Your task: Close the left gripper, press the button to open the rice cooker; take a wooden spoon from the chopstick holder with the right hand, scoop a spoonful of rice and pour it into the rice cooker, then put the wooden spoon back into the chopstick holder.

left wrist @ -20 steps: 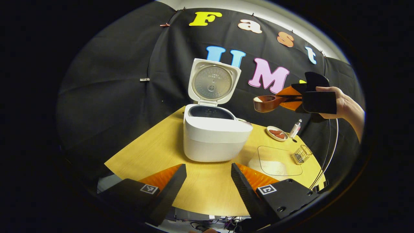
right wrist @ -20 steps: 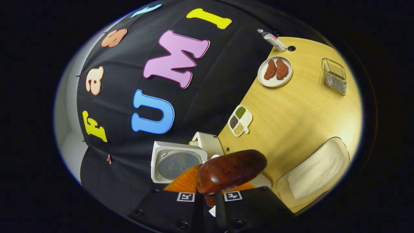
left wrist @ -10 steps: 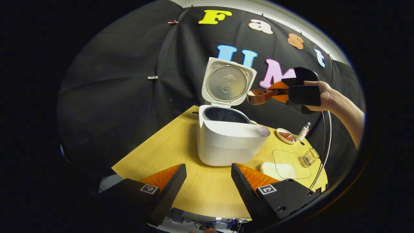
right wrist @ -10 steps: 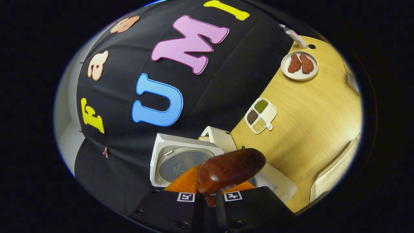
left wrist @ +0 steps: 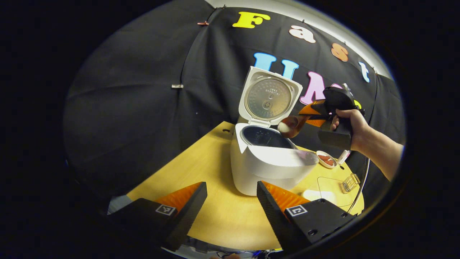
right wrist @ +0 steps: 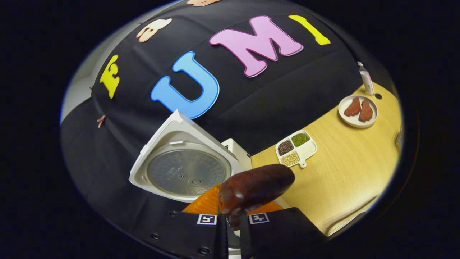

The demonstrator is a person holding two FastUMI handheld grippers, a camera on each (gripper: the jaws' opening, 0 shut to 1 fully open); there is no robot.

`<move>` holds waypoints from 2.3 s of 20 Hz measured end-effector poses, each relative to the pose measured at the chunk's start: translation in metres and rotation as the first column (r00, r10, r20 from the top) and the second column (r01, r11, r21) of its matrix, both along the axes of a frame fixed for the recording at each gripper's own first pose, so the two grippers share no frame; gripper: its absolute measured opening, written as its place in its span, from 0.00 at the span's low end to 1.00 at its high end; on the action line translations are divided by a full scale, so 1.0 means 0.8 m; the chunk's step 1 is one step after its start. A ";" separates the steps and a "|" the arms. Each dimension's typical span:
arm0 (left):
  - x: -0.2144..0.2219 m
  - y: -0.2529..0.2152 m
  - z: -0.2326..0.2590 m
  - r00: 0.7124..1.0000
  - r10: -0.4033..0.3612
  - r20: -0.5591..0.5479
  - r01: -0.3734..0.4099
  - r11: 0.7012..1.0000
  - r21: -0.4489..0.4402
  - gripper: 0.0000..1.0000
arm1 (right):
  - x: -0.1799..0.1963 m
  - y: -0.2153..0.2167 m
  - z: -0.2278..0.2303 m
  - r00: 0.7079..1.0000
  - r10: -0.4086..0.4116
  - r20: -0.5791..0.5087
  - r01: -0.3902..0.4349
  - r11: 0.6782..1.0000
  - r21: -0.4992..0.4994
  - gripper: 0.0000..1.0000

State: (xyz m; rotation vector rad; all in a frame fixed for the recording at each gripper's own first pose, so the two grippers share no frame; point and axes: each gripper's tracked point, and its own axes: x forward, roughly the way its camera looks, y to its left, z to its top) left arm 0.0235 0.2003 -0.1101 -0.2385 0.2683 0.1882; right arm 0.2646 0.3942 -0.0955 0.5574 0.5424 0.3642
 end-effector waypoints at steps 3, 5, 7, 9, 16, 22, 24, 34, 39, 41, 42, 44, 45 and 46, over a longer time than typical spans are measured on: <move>-0.001 0.011 0.004 1.000 0.000 0.013 0.001 1.000 -0.015 0.95 | -0.003 0.021 -0.019 0.998 0.048 0.037 -0.045 0.996 -0.076 0.18; -0.007 0.013 0.005 1.000 0.013 0.017 -0.012 1.000 -0.024 0.96 | -0.003 0.036 -0.025 0.994 0.084 0.066 -0.075 0.990 -0.120 0.18; -0.012 0.014 0.000 1.000 0.025 0.009 -0.025 0.999 -0.028 0.96 | -0.002 0.048 -0.028 0.987 0.123 0.106 -0.103 0.978 -0.180 0.18; -0.017 0.014 -0.005 1.000 0.031 -0.002 -0.031 0.999 -0.034 0.96 | -0.005 0.060 -0.024 0.971 0.176 0.164 -0.131 0.958 -0.254 0.18; -0.030 0.027 -0.012 0.998 0.064 -0.011 -0.064 0.997 -0.033 0.96 | -0.023 0.109 -0.016 0.865 0.396 0.309 -0.204 0.839 -0.504 0.17; -0.039 0.028 -0.012 0.997 0.074 -0.010 -0.075 0.997 -0.021 0.96 | -0.043 0.144 -0.017 0.727 0.579 0.370 -0.208 0.698 -0.685 0.17; -0.040 0.028 -0.013 0.997 0.075 -0.009 -0.075 0.997 -0.016 0.96 | -0.049 0.152 -0.020 0.687 0.623 0.374 -0.193 0.653 -0.733 0.17; -0.036 0.006 0.004 0.998 0.063 0.012 -0.063 0.998 0.008 0.96 | -0.048 0.124 0.017 0.733 0.563 0.382 -0.174 0.698 -0.694 0.17; -0.028 -0.024 0.002 0.998 0.059 0.009 -0.058 0.997 -0.059 0.96 | -0.022 0.027 0.094 0.827 0.397 0.397 -0.125 0.820 -0.559 0.17; -0.024 -0.037 0.005 0.999 0.052 0.008 -0.052 0.997 -0.051 0.96 | -0.014 -0.023 0.121 0.854 0.333 0.399 -0.100 0.859 -0.503 0.17; -0.021 -0.043 0.008 0.999 0.047 0.008 -0.046 0.998 -0.047 0.96 | -0.010 -0.052 0.132 0.868 0.301 0.395 -0.085 0.873 -0.480 0.22; -0.015 -0.058 0.017 0.999 0.038 0.016 -0.037 0.999 -0.036 0.96 | -0.007 -0.109 0.153 0.893 0.241 0.379 -0.061 0.901 -0.429 0.13; -0.011 -0.065 0.021 0.999 0.034 0.021 -0.033 0.999 -0.031 0.96 | -0.008 -0.136 0.160 0.904 0.216 0.369 -0.056 0.915 -0.399 0.17; -0.007 -0.072 0.028 0.999 0.032 0.028 -0.031 0.999 -0.023 0.97 | -0.006 -0.165 0.165 0.913 0.186 0.363 -0.040 0.927 -0.374 0.17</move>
